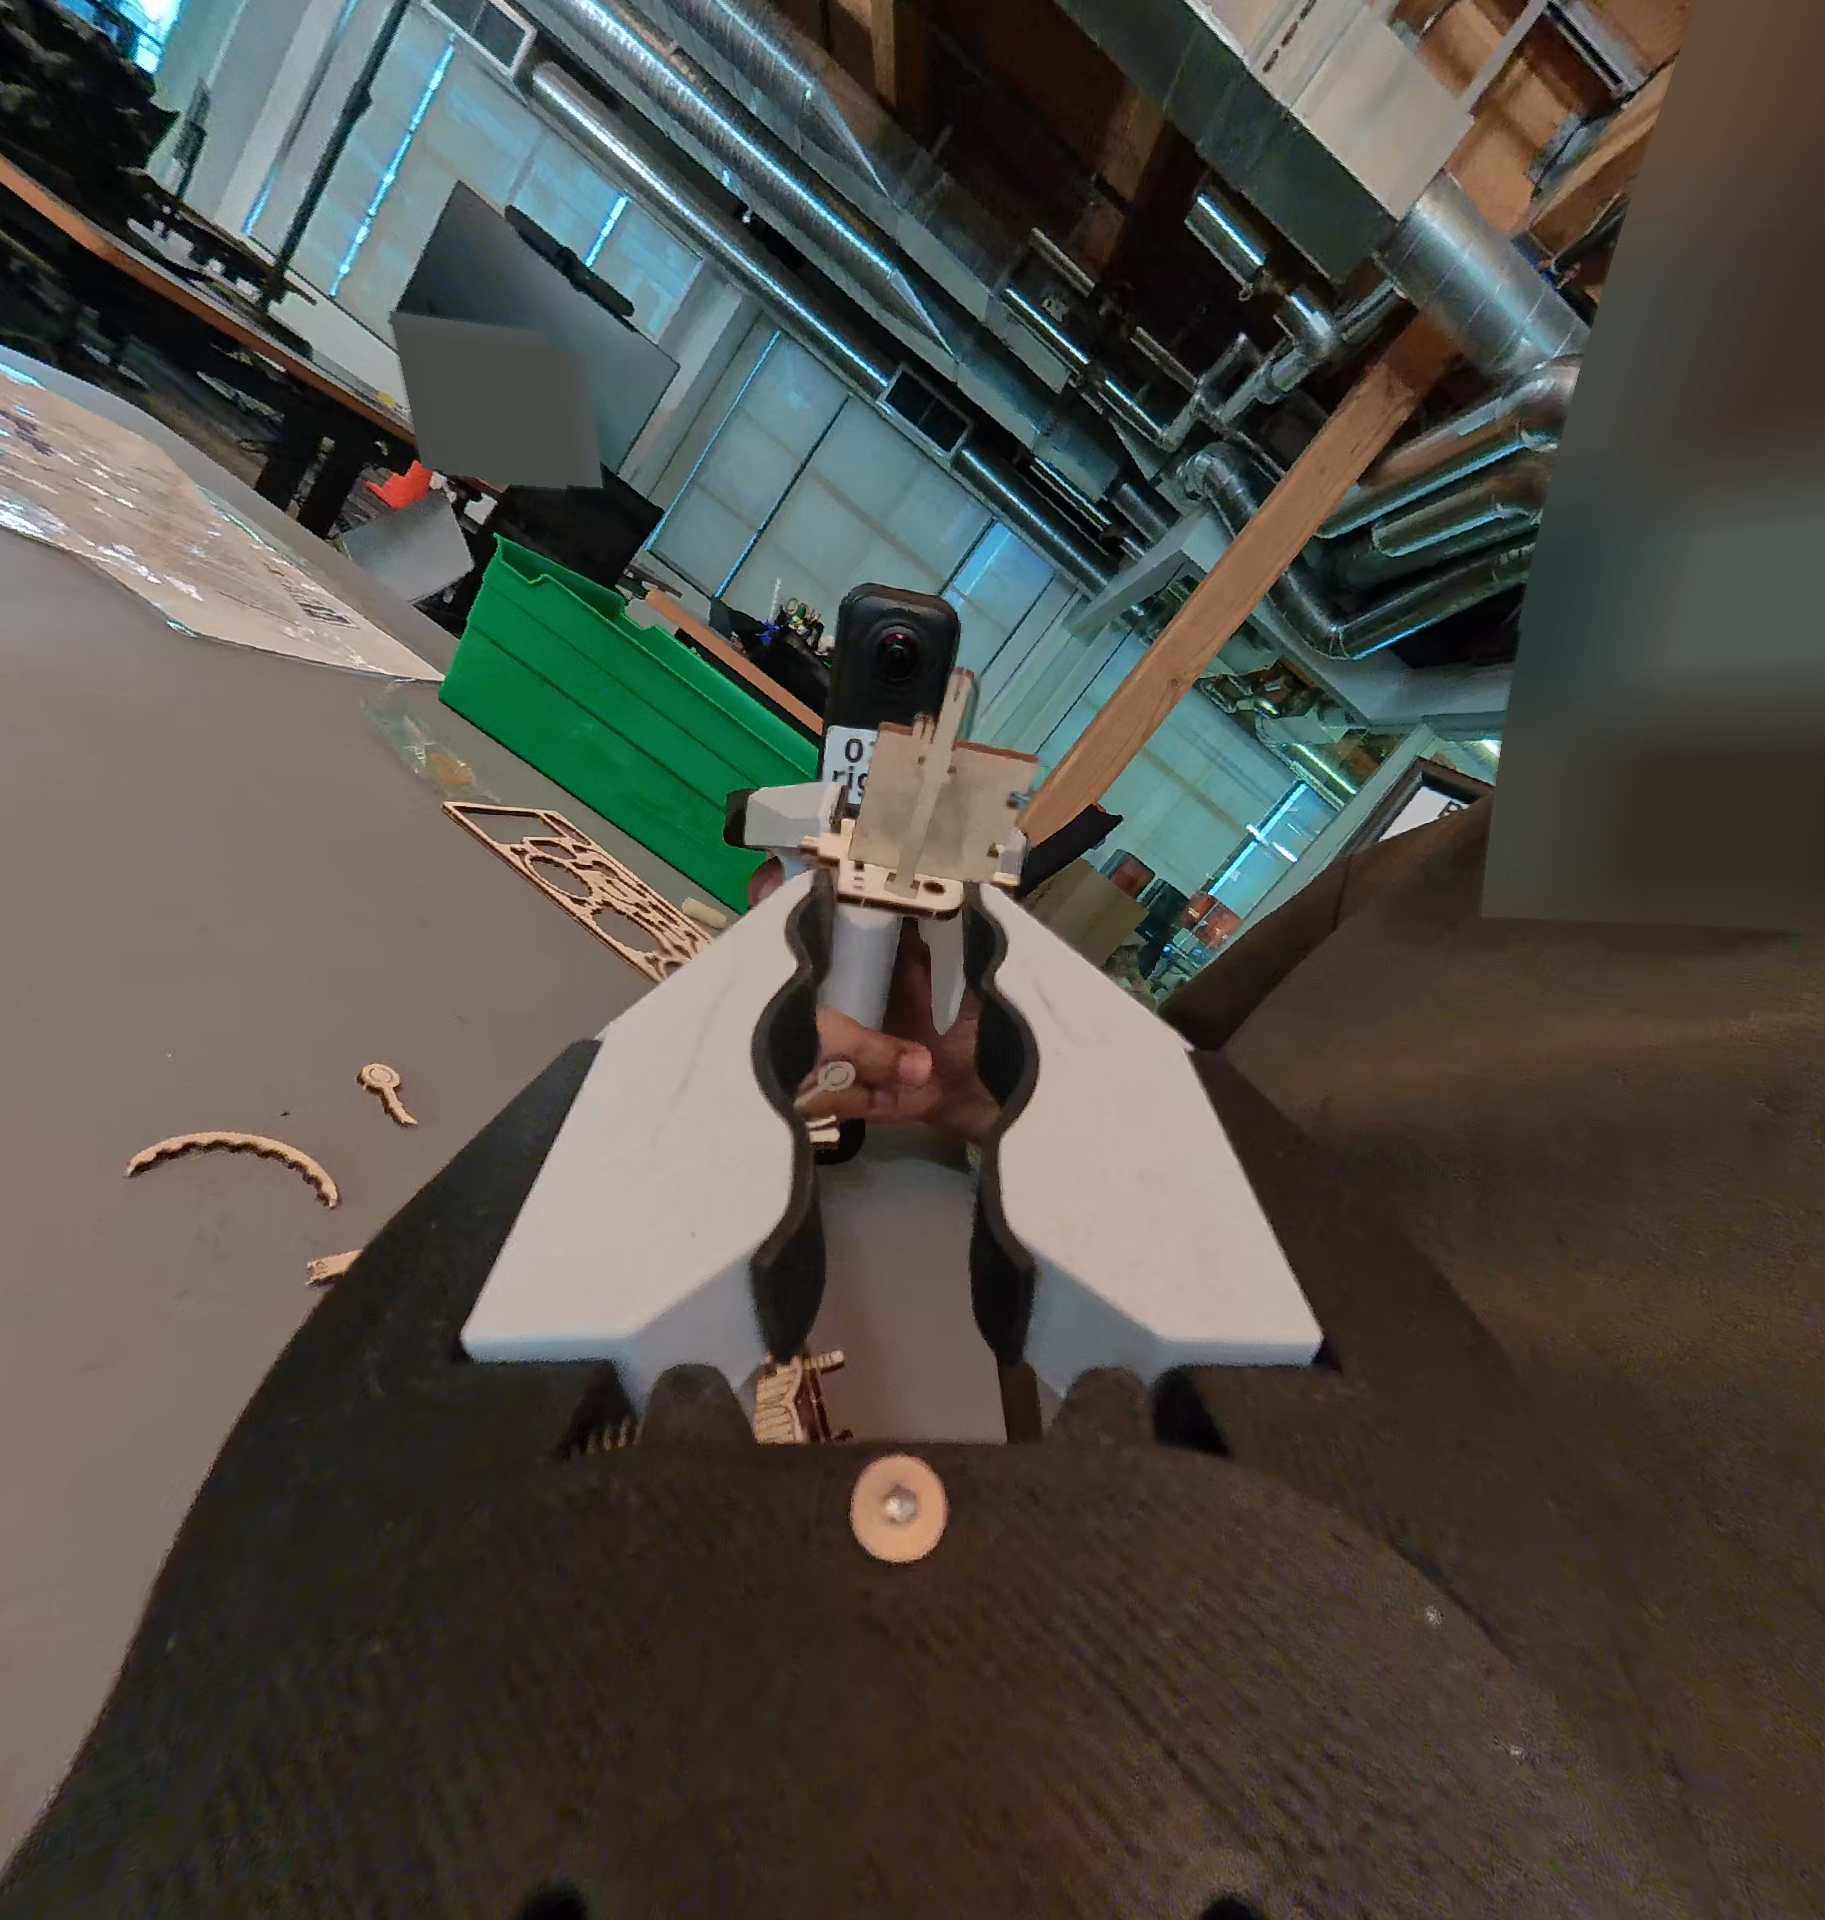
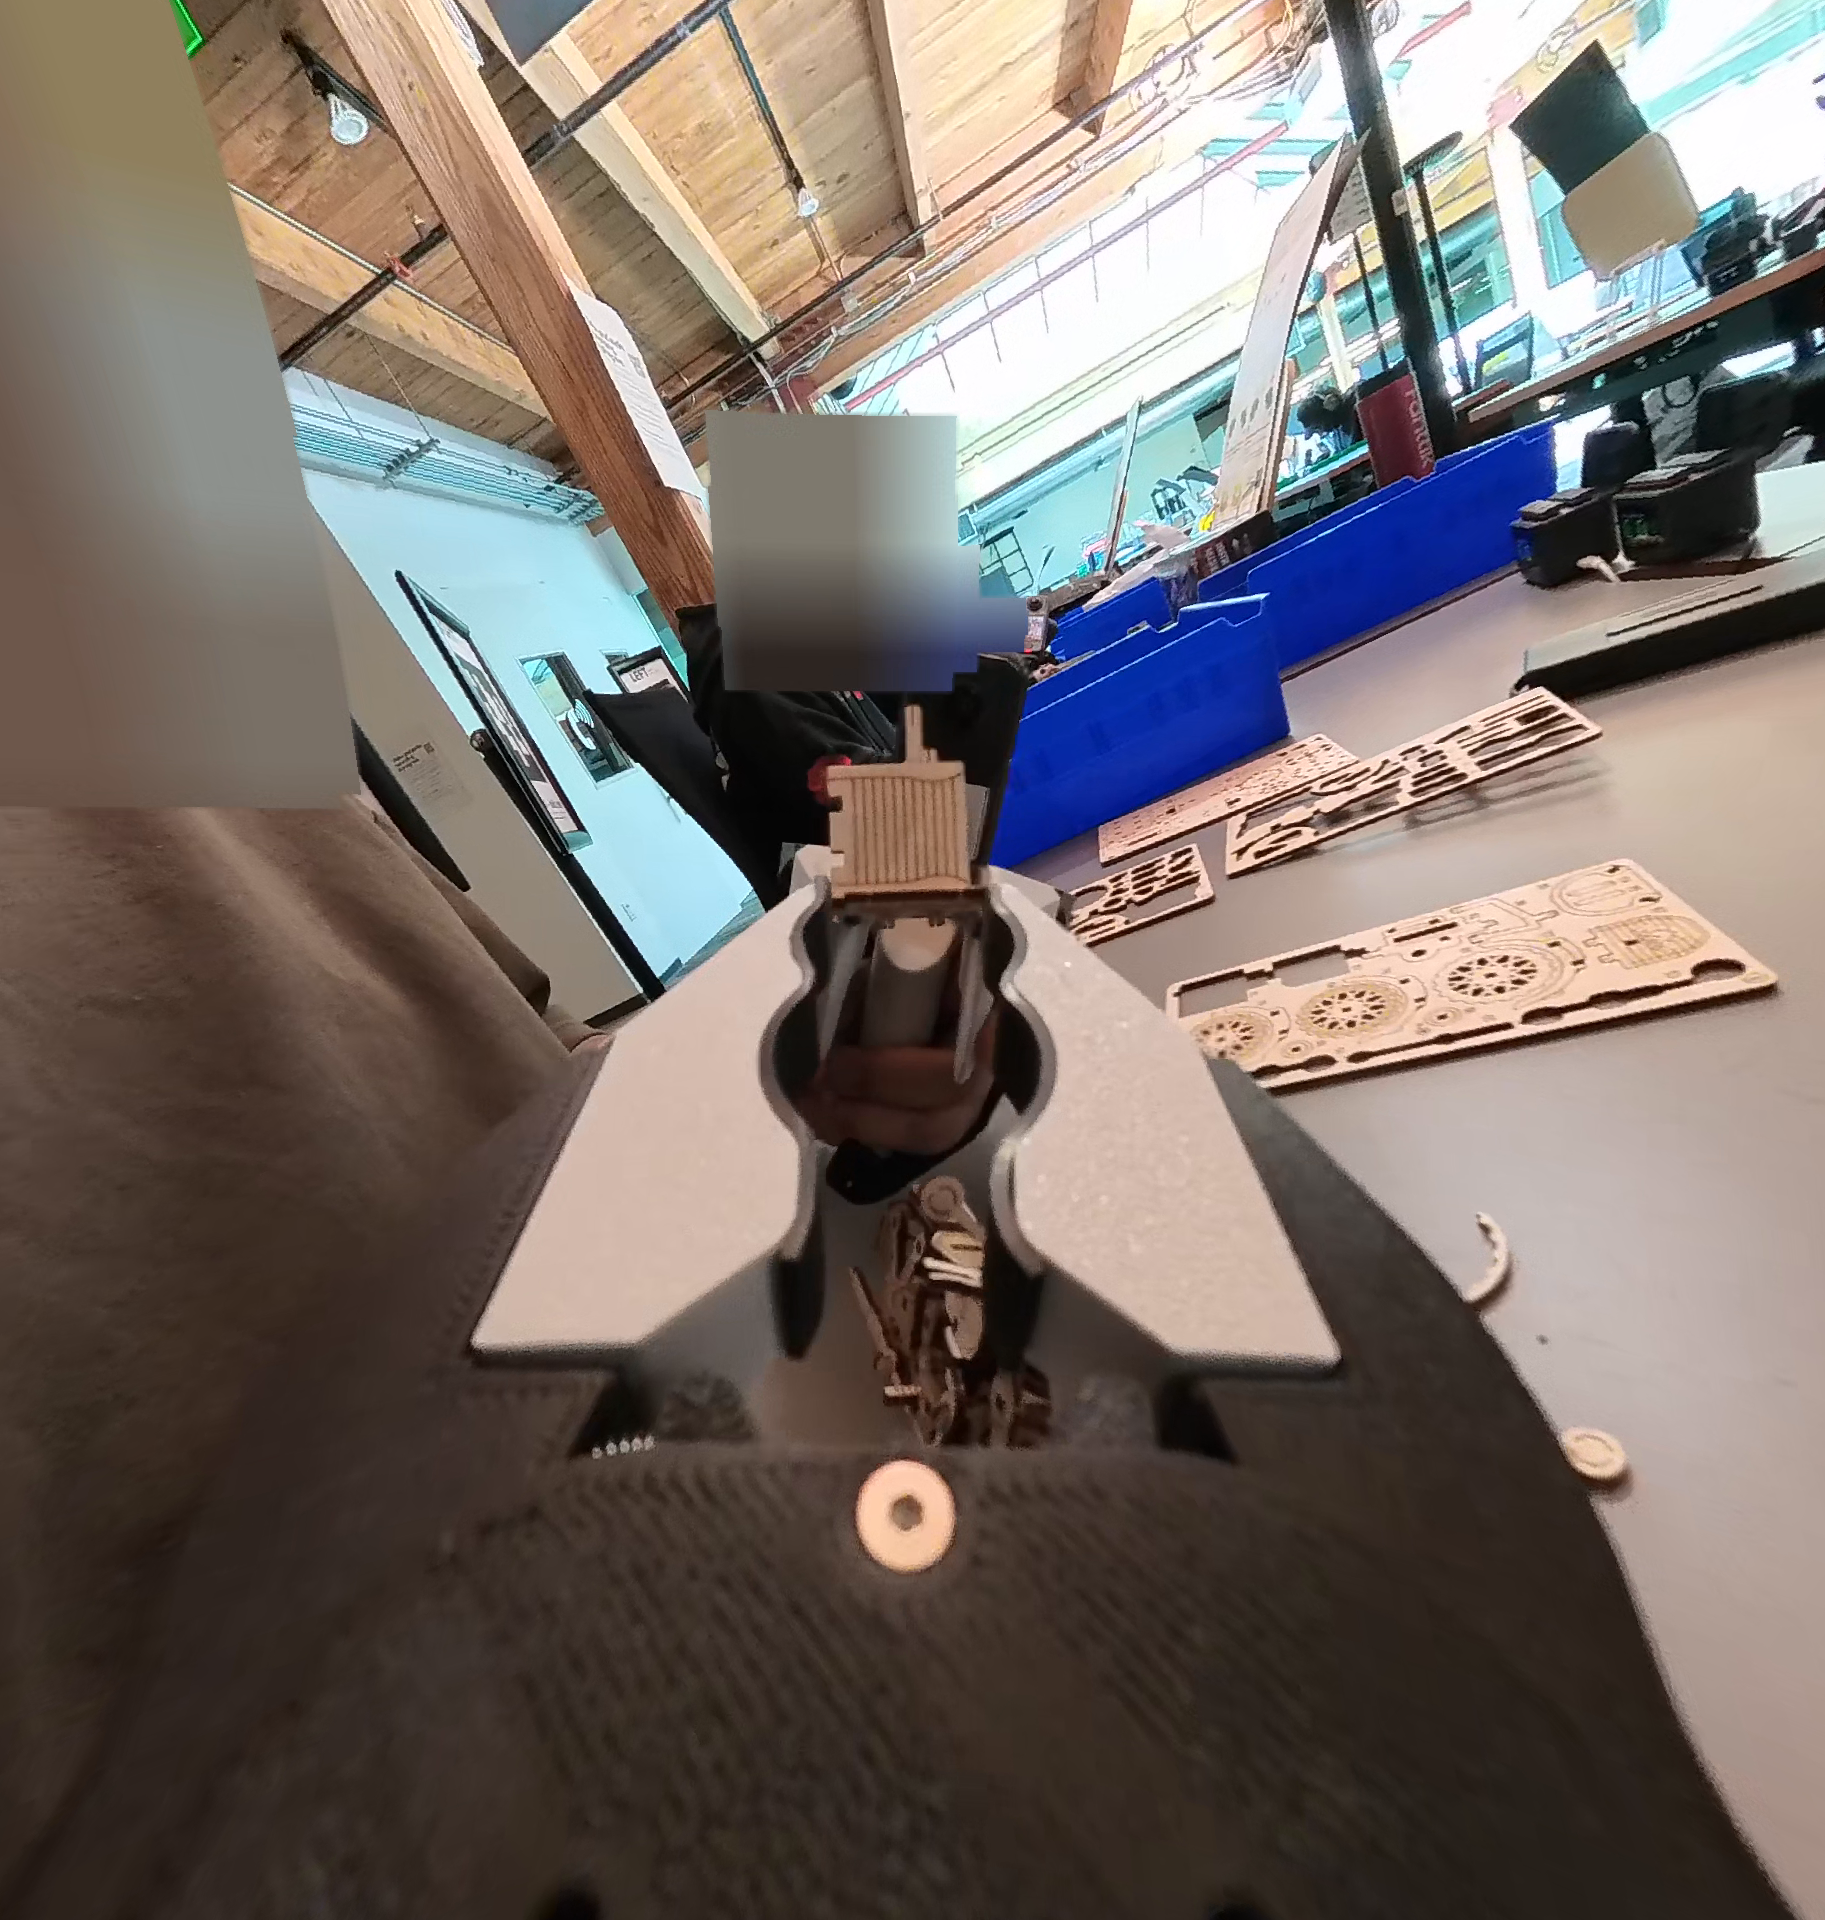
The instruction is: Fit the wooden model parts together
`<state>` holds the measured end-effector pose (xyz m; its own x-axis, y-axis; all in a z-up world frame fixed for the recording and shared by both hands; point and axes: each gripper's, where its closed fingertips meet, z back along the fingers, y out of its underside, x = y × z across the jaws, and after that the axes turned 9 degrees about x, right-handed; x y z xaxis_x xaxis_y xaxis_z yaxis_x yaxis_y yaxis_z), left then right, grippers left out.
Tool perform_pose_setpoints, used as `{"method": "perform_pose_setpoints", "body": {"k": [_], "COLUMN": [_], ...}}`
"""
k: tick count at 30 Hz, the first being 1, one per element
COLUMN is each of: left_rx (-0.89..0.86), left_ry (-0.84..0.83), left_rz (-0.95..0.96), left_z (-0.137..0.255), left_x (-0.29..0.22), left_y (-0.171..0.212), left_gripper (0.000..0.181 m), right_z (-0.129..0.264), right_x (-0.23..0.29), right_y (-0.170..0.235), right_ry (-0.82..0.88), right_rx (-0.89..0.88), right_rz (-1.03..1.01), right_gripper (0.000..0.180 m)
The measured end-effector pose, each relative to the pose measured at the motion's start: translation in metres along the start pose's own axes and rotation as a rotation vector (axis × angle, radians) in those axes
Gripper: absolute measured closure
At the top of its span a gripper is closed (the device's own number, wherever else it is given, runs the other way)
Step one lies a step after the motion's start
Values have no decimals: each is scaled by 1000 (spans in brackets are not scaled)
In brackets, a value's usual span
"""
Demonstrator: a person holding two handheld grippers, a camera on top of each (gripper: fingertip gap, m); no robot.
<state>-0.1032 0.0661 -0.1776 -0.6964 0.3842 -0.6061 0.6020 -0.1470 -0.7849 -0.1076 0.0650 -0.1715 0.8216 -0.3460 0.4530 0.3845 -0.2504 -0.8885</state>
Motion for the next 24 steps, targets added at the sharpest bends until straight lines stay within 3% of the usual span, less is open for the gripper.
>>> {"method": "perform_pose_setpoints", "body": {"k": [4,6,8,10,15,24], "left_rx": [-9,18,125,228,418,440], "left_ry": [-161,-422,-794,-969,-1110,-1122], "left_rz": [-20,-57,-91,-138,-240,-218], "left_z": [9,25,54,68,74,78], "left_x": [18,49,88,101,112,118], "left_y": [-7,-8,-1,5,24,30], "left_gripper": [136,138,151,153,156,158], "right_z": [13,22,29,33,29,26], "right_x": [-9,-23,-41,-53,-59,-60], "right_y": [-12,-15,-12,-8,1,6], "right_ry": [39,113,220,304,381,365], "right_rx": [-63,-69,-44,-8,78,93], "right_rz": [-12,-20,-16,13,95,88], "right_gripper": [152,152,152,152,151,151]}}
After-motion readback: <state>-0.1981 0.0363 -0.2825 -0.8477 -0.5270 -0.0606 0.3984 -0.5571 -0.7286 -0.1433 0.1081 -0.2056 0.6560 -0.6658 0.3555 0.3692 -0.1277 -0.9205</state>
